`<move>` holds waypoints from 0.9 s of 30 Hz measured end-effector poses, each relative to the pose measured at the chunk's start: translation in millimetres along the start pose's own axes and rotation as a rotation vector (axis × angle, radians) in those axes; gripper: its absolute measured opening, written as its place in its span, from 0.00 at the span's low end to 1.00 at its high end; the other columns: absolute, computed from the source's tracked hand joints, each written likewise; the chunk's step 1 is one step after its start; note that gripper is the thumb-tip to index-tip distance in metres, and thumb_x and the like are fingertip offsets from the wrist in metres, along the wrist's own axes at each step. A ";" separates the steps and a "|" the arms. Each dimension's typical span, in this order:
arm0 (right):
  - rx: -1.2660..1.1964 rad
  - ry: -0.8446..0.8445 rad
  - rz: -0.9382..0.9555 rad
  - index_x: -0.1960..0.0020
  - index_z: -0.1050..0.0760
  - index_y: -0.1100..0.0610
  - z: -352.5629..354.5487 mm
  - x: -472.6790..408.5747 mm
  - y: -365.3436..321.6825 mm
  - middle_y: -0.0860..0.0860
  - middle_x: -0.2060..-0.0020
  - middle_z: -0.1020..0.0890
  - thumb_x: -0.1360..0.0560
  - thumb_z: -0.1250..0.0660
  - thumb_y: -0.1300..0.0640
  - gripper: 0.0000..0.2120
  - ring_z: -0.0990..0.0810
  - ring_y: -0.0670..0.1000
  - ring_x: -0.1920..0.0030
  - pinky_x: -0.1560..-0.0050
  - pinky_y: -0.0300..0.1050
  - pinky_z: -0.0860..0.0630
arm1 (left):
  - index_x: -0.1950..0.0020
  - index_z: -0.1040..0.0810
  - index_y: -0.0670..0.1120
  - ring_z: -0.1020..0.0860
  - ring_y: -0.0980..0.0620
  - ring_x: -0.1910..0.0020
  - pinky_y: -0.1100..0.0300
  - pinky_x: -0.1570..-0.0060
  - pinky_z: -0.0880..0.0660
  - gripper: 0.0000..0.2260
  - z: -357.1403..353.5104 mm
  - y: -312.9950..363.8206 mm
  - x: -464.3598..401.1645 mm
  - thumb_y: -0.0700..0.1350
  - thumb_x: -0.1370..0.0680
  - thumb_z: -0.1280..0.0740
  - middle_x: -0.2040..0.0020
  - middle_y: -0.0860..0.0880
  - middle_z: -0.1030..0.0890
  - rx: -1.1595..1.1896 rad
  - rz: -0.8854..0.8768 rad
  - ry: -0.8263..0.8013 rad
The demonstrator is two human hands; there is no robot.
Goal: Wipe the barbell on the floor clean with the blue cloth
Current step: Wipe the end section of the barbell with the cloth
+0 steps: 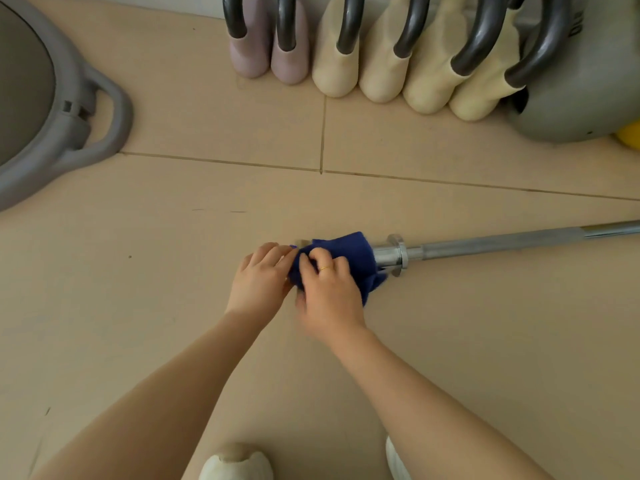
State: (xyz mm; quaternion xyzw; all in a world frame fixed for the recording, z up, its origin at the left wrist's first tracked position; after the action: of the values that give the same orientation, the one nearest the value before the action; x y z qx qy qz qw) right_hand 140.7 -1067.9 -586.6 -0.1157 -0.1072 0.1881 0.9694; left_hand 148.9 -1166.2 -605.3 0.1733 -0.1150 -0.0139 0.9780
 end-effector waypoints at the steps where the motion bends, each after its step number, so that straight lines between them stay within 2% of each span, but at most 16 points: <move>1: 0.037 0.021 0.058 0.42 0.23 0.58 -1.6 3.5 -5.6 0.54 0.48 0.20 0.40 0.26 0.53 0.26 0.23 0.55 0.59 0.60 0.48 0.22 | 0.48 0.18 0.43 0.18 0.44 0.52 0.54 0.58 0.22 0.21 -0.1 -0.4 -0.2 0.40 0.40 0.20 0.54 0.48 0.16 0.006 -0.004 -0.006; 3: 0.162 0.056 0.132 0.41 0.23 0.54 -3.4 5.2 1.2 0.51 0.46 0.20 0.40 0.28 0.51 0.27 0.25 0.55 0.52 0.47 0.53 0.27 | 0.48 0.18 0.42 0.18 0.44 0.52 0.53 0.59 0.22 0.21 0.3 -1.0 -0.6 0.40 0.40 0.20 0.53 0.47 0.16 0.017 -0.006 -0.012; 4: 0.214 0.070 0.128 0.41 0.23 0.51 -2.3 3.3 12.8 0.51 0.45 0.21 0.39 0.31 0.50 0.26 0.28 0.57 0.47 0.40 0.57 0.34 | 0.48 0.18 0.43 0.17 0.44 0.53 0.53 0.59 0.22 0.21 0.1 -1.9 -0.6 0.41 0.39 0.20 0.53 0.47 0.16 0.024 0.002 -0.013; 6: 0.232 0.113 0.019 0.44 0.24 0.49 4.9 -3.1 45.9 0.53 0.44 0.22 0.38 0.37 0.50 0.22 0.31 0.61 0.40 0.34 0.63 0.42 | 0.46 0.18 0.43 0.18 0.43 0.52 0.52 0.59 0.22 0.20 -0.6 -3.8 -1.1 0.41 0.37 0.21 0.51 0.47 0.16 0.038 0.024 -0.013; 8: 0.221 0.154 -0.064 0.47 0.22 0.50 12.3 -7.9 72.4 0.56 0.45 0.21 0.37 0.37 0.53 0.19 0.28 0.64 0.39 0.36 0.65 0.37 | 0.41 0.21 0.44 0.20 0.42 0.46 0.51 0.51 0.25 0.19 1.9 -4.2 -1.0 0.41 0.31 0.25 0.45 0.46 0.18 0.087 0.064 -0.020; 10: 0.228 0.151 -0.088 0.48 0.22 0.52 13.9 -9.6 78.1 0.57 0.47 0.20 0.38 0.31 0.56 0.18 0.25 0.64 0.42 0.39 0.64 0.32 | 0.33 0.27 0.46 0.26 0.45 0.37 0.53 0.42 0.31 0.18 2.7 -6.3 -2.9 0.43 0.24 0.33 0.36 0.48 0.23 0.142 0.130 -0.046; 12: 0.219 0.158 -0.162 0.49 0.22 0.52 15.0 -11.2 68.6 0.57 0.49 0.20 0.40 0.28 0.58 0.19 0.24 0.63 0.46 0.43 0.62 0.29 | 0.32 0.31 0.47 0.29 0.46 0.36 0.55 0.40 0.34 0.17 1.2 -9.1 -5.0 0.45 0.21 0.38 0.33 0.51 0.26 0.171 0.186 -0.070; 14: 0.192 0.163 -0.195 0.49 0.22 0.50 12.5 -9.5 47.1 0.56 0.49 0.20 0.41 0.26 0.57 0.21 0.26 0.62 0.47 0.50 0.59 0.27 | 0.33 0.31 0.47 0.27 0.45 0.39 0.54 0.44 0.31 0.16 -0.6 -9.9 -6.1 0.45 0.21 0.39 0.33 0.52 0.27 0.241 0.231 -0.101; 16: 0.175 0.143 -0.104 0.46 0.23 0.48 4.5 -5.8 21.8 0.55 0.47 0.21 0.41 0.25 0.55 0.24 0.31 0.59 0.46 0.56 0.56 0.26 | 0.32 0.32 0.46 0.27 0.44 0.39 0.51 0.45 0.28 0.17 -3.4 -10.9 -7.8 0.43 0.20 0.40 0.31 0.51 0.29 0.304 0.248 -0.120; 19: 0.160 0.116 0.053 0.42 0.24 0.46 -0.6 -3.0 4.0 0.53 0.46 0.21 0.42 0.25 0.53 0.28 0.33 0.57 0.48 0.63 0.50 0.26 | 0.29 0.35 0.44 0.31 0.46 0.32 0.53 0.40 0.29 0.19 -7.7 -12.4 -10.3 0.38 0.21 0.42 0.28 0.49 0.33 0.341 0.229 -0.127; 22: 0.199 0.112 0.081 0.42 0.25 0.45 5.5 -10.5 19.0 0.51 0.46 0.22 0.41 0.27 0.53 0.27 0.32 0.56 0.48 0.60 0.50 0.28 | 0.28 0.35 0.42 0.38 0.47 0.27 0.55 0.32 0.37 0.20 -8.6 -15.0 -12.5 0.38 0.20 0.42 0.28 0.45 0.34 0.365 0.196 -0.121; 25: 0.188 0.158 -0.170 0.44 0.23 0.47 14.9 -12.6 55.2 0.53 0.45 0.21 0.41 0.26 0.58 0.25 0.29 0.59 0.45 0.54 0.56 0.27 | 0.26 0.39 0.43 0.44 0.48 0.25 0.54 0.27 0.43 0.23 -8.9 -18.5 -13.2 0.44 0.20 0.39 0.26 0.47 0.37 0.299 0.161 -0.173; 27: 0.156 0.138 -0.334 0.44 0.22 0.49 13.1 -9.6 64.0 0.56 0.44 0.22 0.40 0.25 0.63 0.26 0.26 0.63 0.44 0.56 0.60 0.26 | 0.25 0.41 0.44 0.47 0.49 0.24 0.54 0.27 0.44 0.25 -9.2 -19.3 -14.3 0.45 0.20 0.39 0.25 0.49 0.38 0.268 0.159 -0.197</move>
State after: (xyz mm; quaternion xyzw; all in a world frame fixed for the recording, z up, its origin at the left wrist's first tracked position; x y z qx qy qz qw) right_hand 107.0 -1011.5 -592.7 -0.0333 -0.0430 0.0238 0.9982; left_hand 137.3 -1180.3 -623.4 0.2903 -0.2245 0.0621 0.9282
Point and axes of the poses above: each hand's wrist, its own x-axis away from the middle knuckle, its own z-axis out of the back of the hand, y = z × x, the point moved 7 cm from there along -x, towards the middle knuckle
